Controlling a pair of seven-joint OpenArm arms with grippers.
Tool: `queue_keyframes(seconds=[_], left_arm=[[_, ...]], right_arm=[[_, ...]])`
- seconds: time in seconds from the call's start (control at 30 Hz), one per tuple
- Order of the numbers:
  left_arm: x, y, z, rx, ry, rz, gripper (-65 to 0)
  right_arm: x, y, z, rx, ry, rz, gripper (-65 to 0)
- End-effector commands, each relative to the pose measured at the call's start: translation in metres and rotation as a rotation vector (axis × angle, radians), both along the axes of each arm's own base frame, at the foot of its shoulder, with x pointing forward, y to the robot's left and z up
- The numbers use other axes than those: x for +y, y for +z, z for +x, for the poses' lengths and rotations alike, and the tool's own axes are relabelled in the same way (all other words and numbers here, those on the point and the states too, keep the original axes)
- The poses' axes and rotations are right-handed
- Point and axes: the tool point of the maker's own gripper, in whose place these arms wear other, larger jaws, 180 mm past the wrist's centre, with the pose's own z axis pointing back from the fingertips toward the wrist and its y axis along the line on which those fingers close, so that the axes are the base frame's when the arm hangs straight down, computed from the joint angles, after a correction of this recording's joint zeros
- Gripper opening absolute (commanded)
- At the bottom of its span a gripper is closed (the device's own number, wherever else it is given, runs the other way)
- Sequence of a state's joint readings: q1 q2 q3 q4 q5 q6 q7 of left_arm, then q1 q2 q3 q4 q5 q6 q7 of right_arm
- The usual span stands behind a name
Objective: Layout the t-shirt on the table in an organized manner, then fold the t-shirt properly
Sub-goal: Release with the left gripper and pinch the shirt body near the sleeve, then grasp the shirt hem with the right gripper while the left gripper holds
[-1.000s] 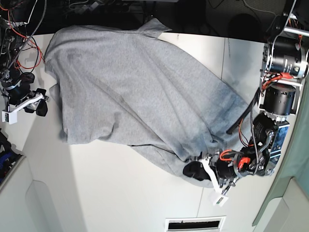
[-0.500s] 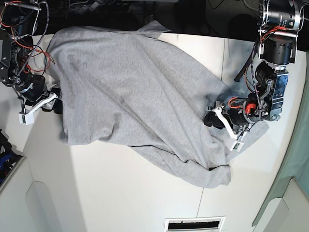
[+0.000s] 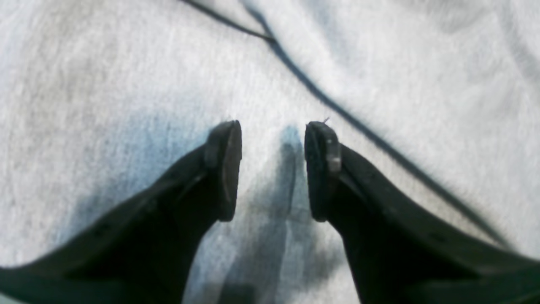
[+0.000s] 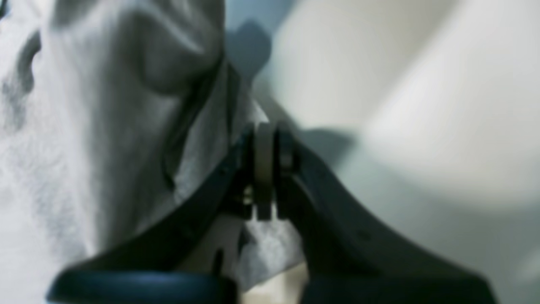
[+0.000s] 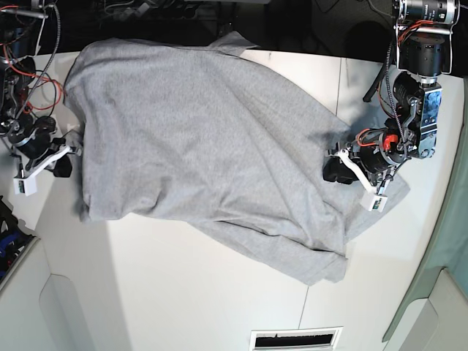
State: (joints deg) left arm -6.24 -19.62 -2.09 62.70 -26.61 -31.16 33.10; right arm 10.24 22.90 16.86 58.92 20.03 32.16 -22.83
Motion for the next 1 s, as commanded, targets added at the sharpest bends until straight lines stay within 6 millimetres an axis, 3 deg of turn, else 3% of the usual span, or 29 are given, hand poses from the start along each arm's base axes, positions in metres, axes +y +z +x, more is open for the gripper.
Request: queue_keyframes(seconds=[0.0, 0.13, 0.3, 0.33, 0.4, 0.5, 0.73, 0.97], left_arm=[[0.02, -0.007, -0.008, 0.055, 0.007, 0.079, -36.7], [0.03, -0.008, -0.012, 0.065, 0.018, 0.101, -36.7], [0.032, -0.008, -0.013, 0.066, 0.019, 0.103, -36.7], [0.032, -0.008, -0.013, 0.067, 0.018, 0.103, -36.7], [0.032, -0.01, -0.015, 0.077, 0.016, 0.106, -36.7], [0.032, -0.012, -0.018, 0.092, 0.013, 0.11, -36.7], [0.049, -0.013, -0.021, 0.109, 0.019, 0.174, -36.7], [0.077, 0.001, -0.014, 0.088, 0.065, 0.183, -36.7]], right_arm=[[-0.015, 0.035, 0.027, -0.105, -0.008, -0.027, -65.0], [-0.04, 0.071, 0.052, -0.174, -0.018, -0.081, -65.0], [-0.054, 0.11, 0.079, -0.255, -0.038, -0.108, -65.0], [-0.055, 0.116, 0.083, -0.267, -0.043, -0.11, -62.1], [-0.058, 0.123, 0.088, -0.283, -0.059, -0.112, -46.1], [-0.059, 0.123, 0.088, -0.284, -0.075, -0.1, -30.7], [-0.047, 0.114, 0.083, -0.225, -0.078, -0.001, -30.1], [0.005, 0.1, 0.086, -0.211, -0.011, 0.144, -30.1]])
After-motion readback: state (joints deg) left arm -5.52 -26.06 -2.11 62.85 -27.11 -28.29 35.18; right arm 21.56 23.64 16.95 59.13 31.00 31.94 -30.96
